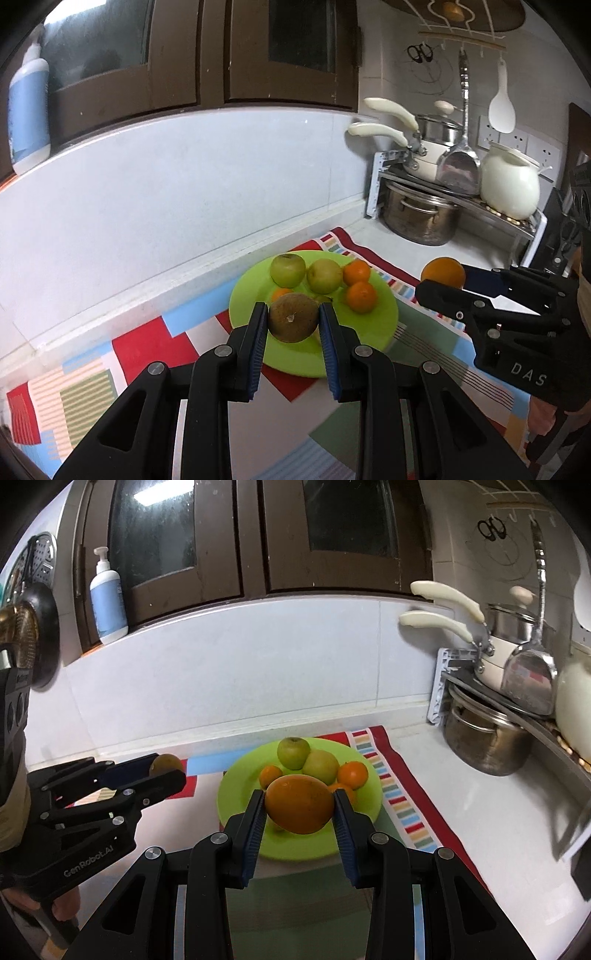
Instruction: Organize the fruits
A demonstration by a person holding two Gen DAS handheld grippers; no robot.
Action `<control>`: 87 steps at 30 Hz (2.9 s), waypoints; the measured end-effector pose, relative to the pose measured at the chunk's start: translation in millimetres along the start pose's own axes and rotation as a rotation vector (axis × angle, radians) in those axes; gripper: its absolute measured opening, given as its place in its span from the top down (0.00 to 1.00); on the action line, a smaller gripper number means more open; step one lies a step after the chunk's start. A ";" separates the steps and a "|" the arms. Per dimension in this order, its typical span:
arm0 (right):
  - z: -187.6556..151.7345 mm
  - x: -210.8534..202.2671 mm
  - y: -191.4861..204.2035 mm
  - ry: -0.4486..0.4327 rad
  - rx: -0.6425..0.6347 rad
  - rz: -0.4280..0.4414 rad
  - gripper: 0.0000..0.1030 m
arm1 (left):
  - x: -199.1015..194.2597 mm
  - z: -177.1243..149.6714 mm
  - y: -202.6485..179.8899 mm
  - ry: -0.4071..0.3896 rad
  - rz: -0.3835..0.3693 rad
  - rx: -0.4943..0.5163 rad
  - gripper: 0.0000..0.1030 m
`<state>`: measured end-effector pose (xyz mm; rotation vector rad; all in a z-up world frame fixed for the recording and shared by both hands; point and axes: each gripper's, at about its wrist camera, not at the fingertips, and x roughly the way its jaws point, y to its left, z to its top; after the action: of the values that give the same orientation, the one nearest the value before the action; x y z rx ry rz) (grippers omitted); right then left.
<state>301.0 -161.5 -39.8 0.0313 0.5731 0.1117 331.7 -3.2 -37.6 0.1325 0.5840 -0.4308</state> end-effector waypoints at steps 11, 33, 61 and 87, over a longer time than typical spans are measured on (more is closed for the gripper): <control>-0.9 63.3 -4.9 0.068 0.016 0.017 0.64 | 55.9 -0.5 23.1 0.068 0.010 -0.010 0.73; -6.1 111.3 -18.1 0.166 0.043 0.015 0.49 | 104.6 -4.5 34.5 0.151 -0.006 -0.012 0.53; -35.1 -43.0 8.2 0.069 0.062 -0.068 0.27 | -68.5 -45.1 1.9 0.040 0.127 -0.042 0.13; -100.8 -224.6 -5.4 -0.047 -0.006 -0.083 0.18 | -218.1 -102.7 -110.5 -0.047 0.194 -0.108 0.06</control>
<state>59.4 -192.7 -3.6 0.0043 0.5260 0.0314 69.1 -0.7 -0.7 0.0745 0.5416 -0.2128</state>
